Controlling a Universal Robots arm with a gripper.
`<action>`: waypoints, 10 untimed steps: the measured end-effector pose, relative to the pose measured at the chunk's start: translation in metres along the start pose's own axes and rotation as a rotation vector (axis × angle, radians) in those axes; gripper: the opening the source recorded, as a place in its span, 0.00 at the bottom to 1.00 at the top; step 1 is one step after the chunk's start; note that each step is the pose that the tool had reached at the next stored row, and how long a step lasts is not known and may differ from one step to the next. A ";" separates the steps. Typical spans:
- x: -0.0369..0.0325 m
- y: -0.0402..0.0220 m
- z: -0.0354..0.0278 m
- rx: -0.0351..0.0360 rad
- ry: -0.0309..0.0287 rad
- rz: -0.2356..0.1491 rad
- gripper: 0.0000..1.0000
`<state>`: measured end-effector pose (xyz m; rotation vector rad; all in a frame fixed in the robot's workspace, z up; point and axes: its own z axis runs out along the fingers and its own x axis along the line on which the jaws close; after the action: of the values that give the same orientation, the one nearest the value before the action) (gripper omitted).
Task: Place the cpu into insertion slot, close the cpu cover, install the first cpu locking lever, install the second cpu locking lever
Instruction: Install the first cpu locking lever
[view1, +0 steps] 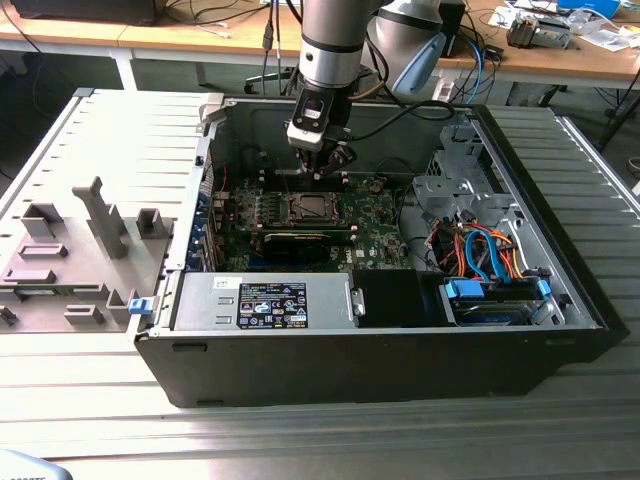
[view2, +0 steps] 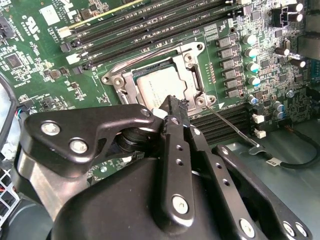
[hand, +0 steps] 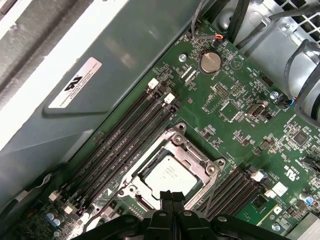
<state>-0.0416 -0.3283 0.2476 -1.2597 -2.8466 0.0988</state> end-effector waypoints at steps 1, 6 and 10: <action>0.0000 0.0000 0.0000 0.0000 0.0000 -0.001 0.11; 0.0000 0.0000 0.0000 0.0000 -0.0004 -0.006 0.11; 0.0000 0.0000 0.0000 0.0000 -0.0008 -0.012 0.11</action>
<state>-0.0416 -0.3283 0.2476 -1.2426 -2.8545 0.0990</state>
